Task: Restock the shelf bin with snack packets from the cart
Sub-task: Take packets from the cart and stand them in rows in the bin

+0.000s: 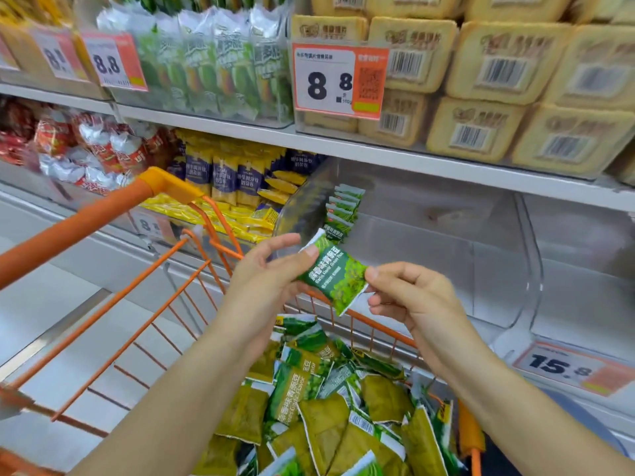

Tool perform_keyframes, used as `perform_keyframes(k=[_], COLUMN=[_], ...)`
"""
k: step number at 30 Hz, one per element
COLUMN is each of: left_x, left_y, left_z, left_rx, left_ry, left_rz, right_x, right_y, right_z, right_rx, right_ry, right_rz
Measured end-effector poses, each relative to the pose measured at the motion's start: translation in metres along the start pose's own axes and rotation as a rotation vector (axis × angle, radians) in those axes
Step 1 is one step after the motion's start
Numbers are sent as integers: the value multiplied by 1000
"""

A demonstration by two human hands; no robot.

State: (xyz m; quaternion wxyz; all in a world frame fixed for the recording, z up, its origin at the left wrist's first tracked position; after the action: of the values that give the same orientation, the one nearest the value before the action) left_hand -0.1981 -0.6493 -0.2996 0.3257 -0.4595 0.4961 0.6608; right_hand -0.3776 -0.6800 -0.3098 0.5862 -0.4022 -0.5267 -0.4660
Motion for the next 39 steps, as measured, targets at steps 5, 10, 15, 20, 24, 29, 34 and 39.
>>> perform_keyframes(k=[5,10,15,20,24,29,34,39], left_x=[1,-7,30,30,31,32,31,32], left_y=[8,3,-13,-14,-14,-14,-13,-14], left_z=[-36,-66,-86,-87,-86,-87,-86,-86], left_rx=[19,-103,-115,-115,-120,-125,-134,-133], left_ry=[116,579,352,396,411,425,432,438], left_rz=[-303,-1046,-1312,-1282,-1267,-1268,-1268,-1294], right_x=[18,21,-12,-55,-54,-56,-63,-65], right_y=[8,0,2,25,37,44,50,18], right_z=[-42,-108,-170,-196,-198,-183,-181,-200], right_rx=[109,-43,-99,-21,-72,96,180,-77], right_ry=[-156,-173,64,368,359,351,381,366], right_rz=[576,823,918,671,670,597,778,660])
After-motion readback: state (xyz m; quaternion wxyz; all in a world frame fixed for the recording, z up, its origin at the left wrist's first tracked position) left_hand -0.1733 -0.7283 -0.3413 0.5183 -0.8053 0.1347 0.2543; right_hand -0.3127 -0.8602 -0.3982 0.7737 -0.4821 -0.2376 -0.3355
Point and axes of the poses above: each hand's wrist, its own z-axis away from the middle knuckle, its own y-axis out of the palm, x = y × z, the point moved 6 cm from there along -z, towards the middle knuckle, and after that the axes turned 9 degrees about z, right-handed, at the moved point
